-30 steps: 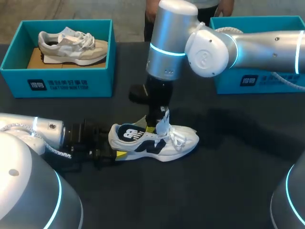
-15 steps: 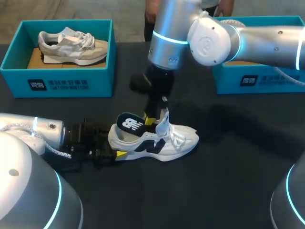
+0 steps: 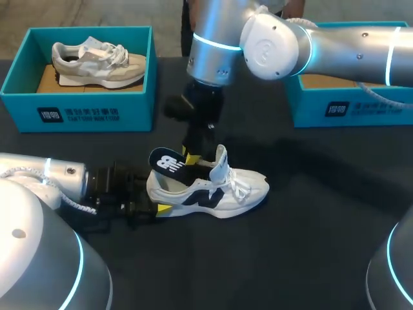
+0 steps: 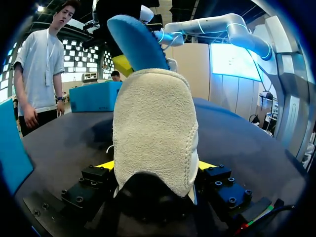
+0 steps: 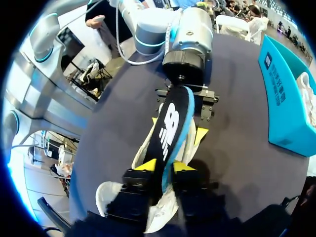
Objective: Take the shoe out of the shoebox, open the shoe tongue, remove and reinsert the insole, then place the shoe into the shoebox
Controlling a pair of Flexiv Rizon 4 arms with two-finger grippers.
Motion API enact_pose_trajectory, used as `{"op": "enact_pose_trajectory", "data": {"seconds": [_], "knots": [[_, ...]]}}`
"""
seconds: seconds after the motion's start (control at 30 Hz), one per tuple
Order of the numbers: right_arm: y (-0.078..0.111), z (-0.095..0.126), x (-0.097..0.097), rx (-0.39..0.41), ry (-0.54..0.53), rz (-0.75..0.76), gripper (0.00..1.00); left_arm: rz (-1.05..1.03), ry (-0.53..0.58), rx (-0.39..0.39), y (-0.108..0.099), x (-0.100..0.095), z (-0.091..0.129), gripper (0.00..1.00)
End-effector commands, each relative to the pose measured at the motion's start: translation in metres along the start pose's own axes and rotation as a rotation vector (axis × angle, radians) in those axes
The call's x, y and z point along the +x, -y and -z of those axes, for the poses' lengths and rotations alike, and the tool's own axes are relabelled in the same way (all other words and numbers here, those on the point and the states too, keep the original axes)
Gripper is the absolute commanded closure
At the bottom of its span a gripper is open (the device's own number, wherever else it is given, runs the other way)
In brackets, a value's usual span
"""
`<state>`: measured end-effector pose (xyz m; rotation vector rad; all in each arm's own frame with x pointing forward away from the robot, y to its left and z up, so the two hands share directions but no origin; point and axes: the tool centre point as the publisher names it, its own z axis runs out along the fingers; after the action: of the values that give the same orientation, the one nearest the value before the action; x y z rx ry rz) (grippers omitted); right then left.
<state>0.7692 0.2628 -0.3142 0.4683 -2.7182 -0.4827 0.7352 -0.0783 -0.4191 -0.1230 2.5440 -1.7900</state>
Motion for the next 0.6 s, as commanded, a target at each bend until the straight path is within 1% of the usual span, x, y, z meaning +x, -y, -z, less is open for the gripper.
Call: {"op": "enact_pose_trajectory", "data": {"seconds": [0.03, 0.3, 0.5, 0.6], "knots": [[-0.004, 0.002, 0.003, 0.010, 0.018, -0.009, 0.65, 0.000, -0.001, -0.001, -0.003, -0.001, 0.000, 1.00], [-0.009, 0.020, 0.009, 0.044, 0.089, -0.042, 0.62, 0.000, -0.001, -0.001, -0.003, -0.001, 0.000, 1.00], [-0.002, 0.035, 0.015, 0.059, 0.170, -0.103, 0.60, 0.000, -0.001, -0.001, -0.003, -0.001, 0.000, 1.00], [-0.005, 0.039, 0.015, 0.068, 0.194, -0.125, 0.58, 0.000, -0.001, -0.001, -0.003, -0.001, 0.000, 1.00]]}}
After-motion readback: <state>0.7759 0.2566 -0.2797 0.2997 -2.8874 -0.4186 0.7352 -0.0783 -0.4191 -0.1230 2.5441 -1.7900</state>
